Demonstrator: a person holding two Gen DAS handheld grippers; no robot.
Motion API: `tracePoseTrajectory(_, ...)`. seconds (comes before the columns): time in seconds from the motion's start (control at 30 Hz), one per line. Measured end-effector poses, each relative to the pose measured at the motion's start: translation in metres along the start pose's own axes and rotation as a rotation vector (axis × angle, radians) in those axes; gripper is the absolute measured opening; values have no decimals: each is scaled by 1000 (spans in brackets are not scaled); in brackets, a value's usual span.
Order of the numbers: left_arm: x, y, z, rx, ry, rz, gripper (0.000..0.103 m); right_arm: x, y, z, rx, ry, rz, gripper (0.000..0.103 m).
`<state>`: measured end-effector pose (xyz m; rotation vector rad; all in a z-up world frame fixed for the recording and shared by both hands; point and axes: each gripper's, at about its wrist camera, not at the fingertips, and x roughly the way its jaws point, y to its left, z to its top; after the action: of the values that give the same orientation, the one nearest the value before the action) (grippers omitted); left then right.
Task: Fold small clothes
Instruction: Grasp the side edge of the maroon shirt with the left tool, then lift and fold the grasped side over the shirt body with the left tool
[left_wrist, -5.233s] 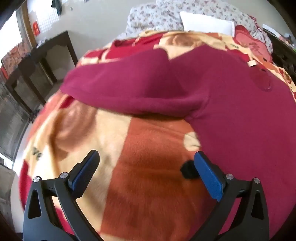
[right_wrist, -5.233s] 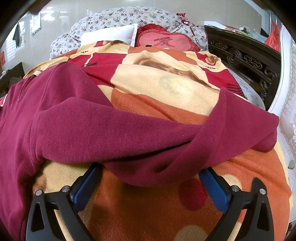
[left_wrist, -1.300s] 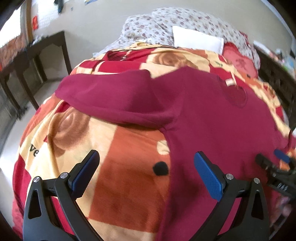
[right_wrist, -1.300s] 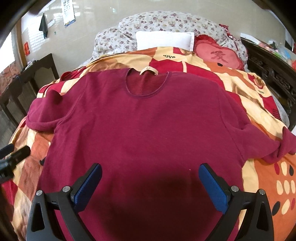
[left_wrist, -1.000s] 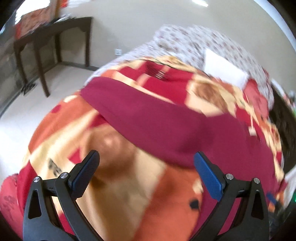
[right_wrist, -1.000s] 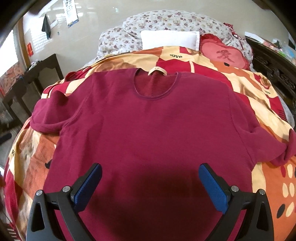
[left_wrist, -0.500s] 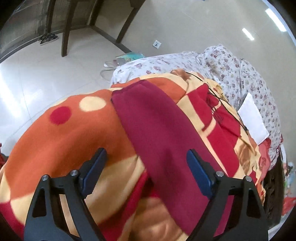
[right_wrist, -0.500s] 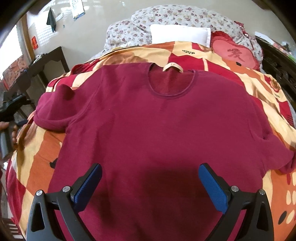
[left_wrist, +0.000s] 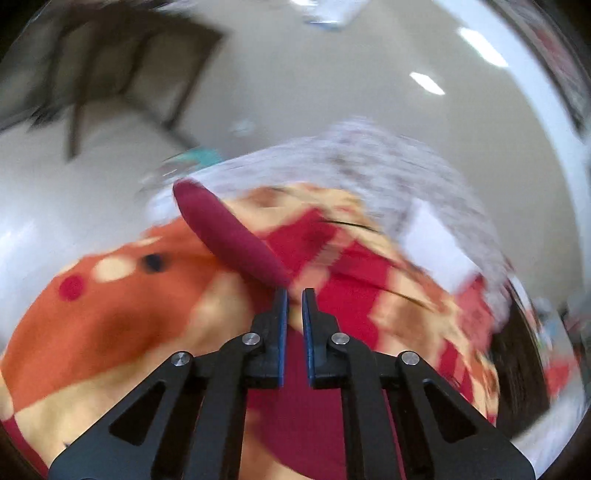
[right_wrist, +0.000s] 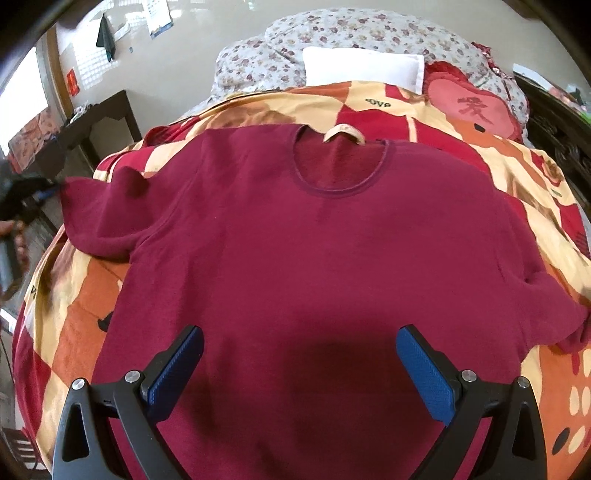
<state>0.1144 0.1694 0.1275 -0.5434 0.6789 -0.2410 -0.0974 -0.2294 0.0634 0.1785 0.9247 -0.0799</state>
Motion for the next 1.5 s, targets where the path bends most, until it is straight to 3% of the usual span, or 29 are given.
tracePoseTrajectory(0.2, -14, -123, -52, 209, 77, -229, 7, -17, -29, 3, 76, -45, -15, 103)
tracePoseTrajectory(0.3, 6, -179, -111, 285, 193, -323, 7, -28, -47, 4, 106, -62, -32, 103)
tracePoseTrajectory(0.43, 44, -218, -179, 341, 336, -333, 7, -36, -66, 0, 136, -54, -55, 103)
tracePoseTrajectory(0.5, 49, -219, -191, 335, 356, -320, 7, -40, -72, -3, 141, -53, -50, 103)
tracePoseTrajectory(0.6, 41, -202, -181, 307, 327, -275, 7, -41, -75, -5, 113, -50, -46, 103)
tracePoseTrajectory(0.7, 34, -157, -141, 220, 289, -191, 10, -32, -78, -8, 136, -27, -26, 103)
tracePoseTrajectory(0.73, 36, -147, -134, 203, 279, -167, 23, -27, -78, -10, 160, -19, -4, 103)
tracePoseTrajectory(0.77, 32, -127, -120, 173, 258, -121, 46, -24, -79, -11, 186, -13, 20, 103)
tracePoseTrajectory(0.83, 19, -88, -97, 97, 195, -66, 67, -16, -75, -11, 229, 3, 62, 103)
tracePoseTrajectory(0.9, 5, -41, -69, 0, 106, 18, 69, -9, -65, -11, 226, 16, 81, 103)
tracePoseTrajectory(1.03, 4, 36, -35, -188, 54, 95, 79, 1, -43, -6, 160, 40, 82, 103)
tracePoseTrajectory(1.1, 17, 85, -24, -348, 70, 117, 79, 5, -38, -3, 147, 51, 88, 103)
tracePoseTrajectory(1.23, 44, 134, -22, -511, 104, 108, 79, 11, -29, 1, 138, 62, 90, 103)
tracePoseTrajectory(1.3, 48, 135, -16, -495, 83, 95, 79, 15, -25, 3, 127, 78, 90, 103)
tracePoseTrajectory(1.4, 58, 120, -2, -392, 60, 50, 78, 20, -20, 5, 107, 97, 91, 103)
tracePoseTrajectory(1.43, 64, 109, -3, -365, 78, 49, 65, 21, -19, 5, 105, 99, 92, 103)
tracePoseTrajectory(1.47, 69, 105, -2, -339, 98, 58, 35, 22, -17, 5, 105, 102, 95, 103)
tracePoseTrajectory(1.5, 73, 99, -1, -311, 128, 68, 19, 22, -17, 6, 108, 101, 102, 103)
